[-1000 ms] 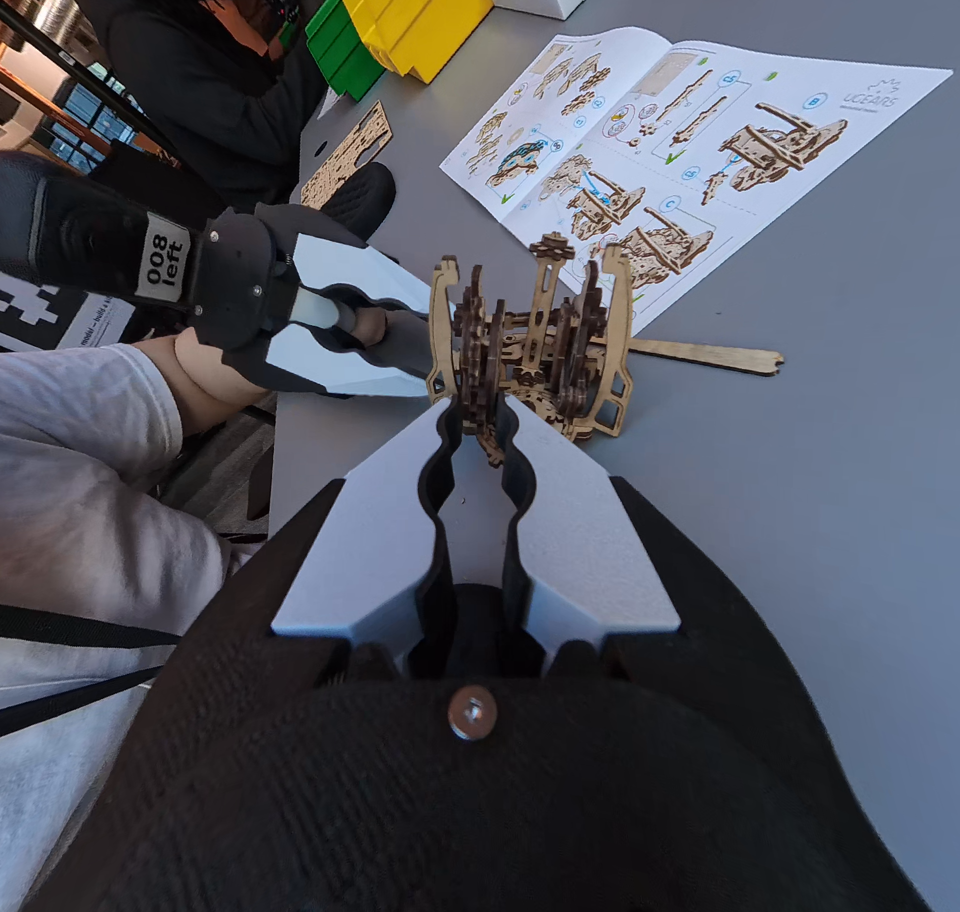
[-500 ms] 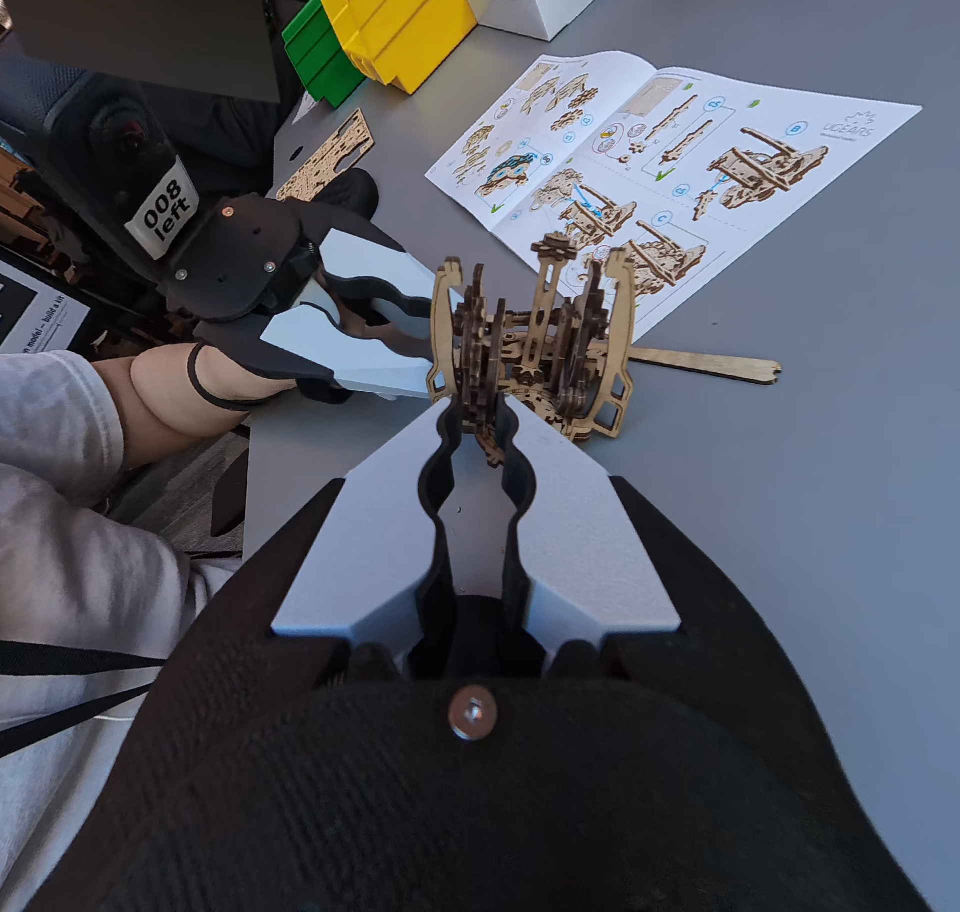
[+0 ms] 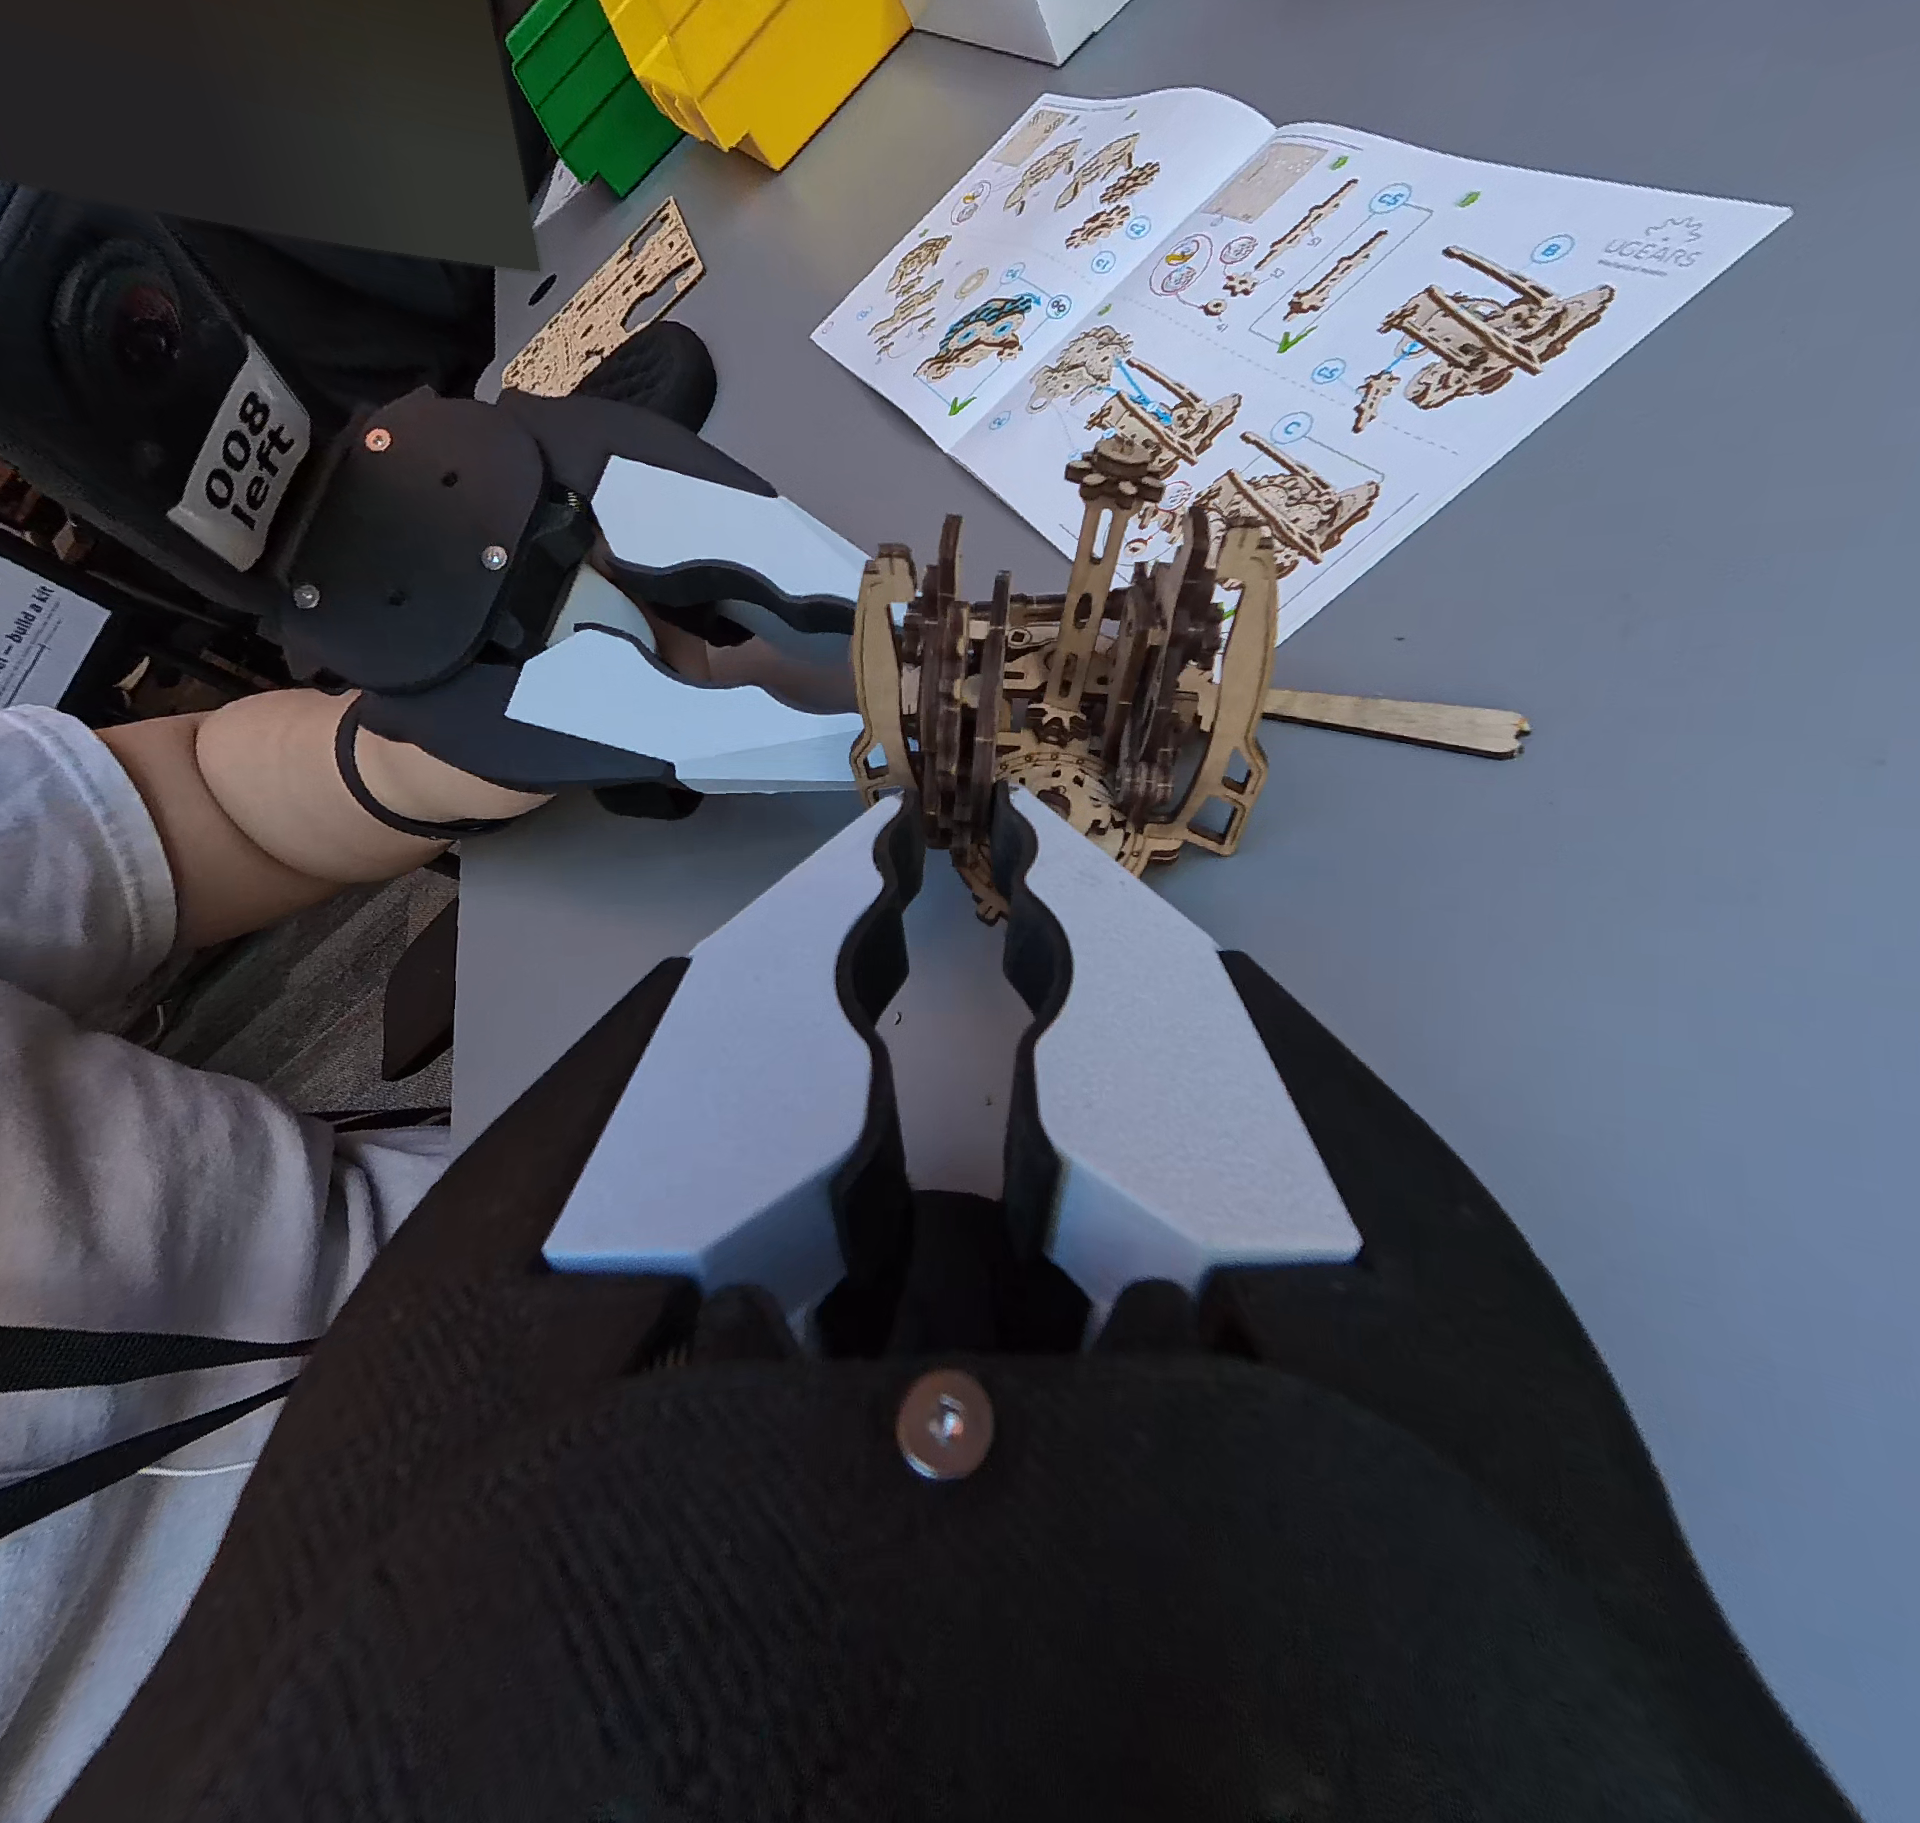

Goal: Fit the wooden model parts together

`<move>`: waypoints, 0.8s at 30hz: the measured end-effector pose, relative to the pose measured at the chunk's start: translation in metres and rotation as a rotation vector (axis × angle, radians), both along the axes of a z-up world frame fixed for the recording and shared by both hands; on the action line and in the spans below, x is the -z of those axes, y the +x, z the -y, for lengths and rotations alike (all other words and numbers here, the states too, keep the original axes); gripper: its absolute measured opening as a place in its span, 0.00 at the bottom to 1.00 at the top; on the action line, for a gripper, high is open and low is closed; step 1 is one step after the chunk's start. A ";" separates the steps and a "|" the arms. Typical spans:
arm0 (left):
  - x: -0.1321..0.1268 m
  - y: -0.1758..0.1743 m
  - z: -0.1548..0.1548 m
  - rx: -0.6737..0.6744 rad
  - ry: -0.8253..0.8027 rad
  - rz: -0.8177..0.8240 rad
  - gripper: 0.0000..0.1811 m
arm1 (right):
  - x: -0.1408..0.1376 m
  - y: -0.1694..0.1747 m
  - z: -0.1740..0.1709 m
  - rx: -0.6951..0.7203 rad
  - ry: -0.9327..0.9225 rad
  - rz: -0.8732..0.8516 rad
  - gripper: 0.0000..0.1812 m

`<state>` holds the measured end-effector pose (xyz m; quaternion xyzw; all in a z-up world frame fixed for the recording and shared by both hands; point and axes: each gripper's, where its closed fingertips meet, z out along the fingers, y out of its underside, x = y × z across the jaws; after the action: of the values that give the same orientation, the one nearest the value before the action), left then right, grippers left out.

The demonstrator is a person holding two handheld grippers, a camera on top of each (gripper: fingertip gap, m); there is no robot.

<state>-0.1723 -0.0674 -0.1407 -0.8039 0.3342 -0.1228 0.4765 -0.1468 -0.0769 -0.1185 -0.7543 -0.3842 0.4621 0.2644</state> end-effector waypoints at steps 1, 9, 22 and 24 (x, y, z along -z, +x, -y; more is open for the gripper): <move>0.000 -0.001 0.000 -0.007 0.012 -0.008 0.12 | 0.000 0.000 0.000 -0.001 0.003 0.000 0.06; -0.010 -0.002 0.003 -0.005 0.046 0.043 0.10 | 0.000 -0.001 0.001 0.001 0.041 0.012 0.06; -0.002 0.000 0.003 0.041 0.149 -0.134 0.10 | 0.001 -0.002 0.003 -0.003 0.064 0.031 0.06; -0.002 0.000 0.004 0.049 0.150 -0.138 0.10 | 0.002 -0.003 0.003 -0.006 0.071 0.037 0.06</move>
<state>-0.1724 -0.0716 -0.1392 -0.7640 0.3940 -0.0534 0.5082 -0.1495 -0.0804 -0.1205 -0.7515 -0.4076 0.4351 0.2825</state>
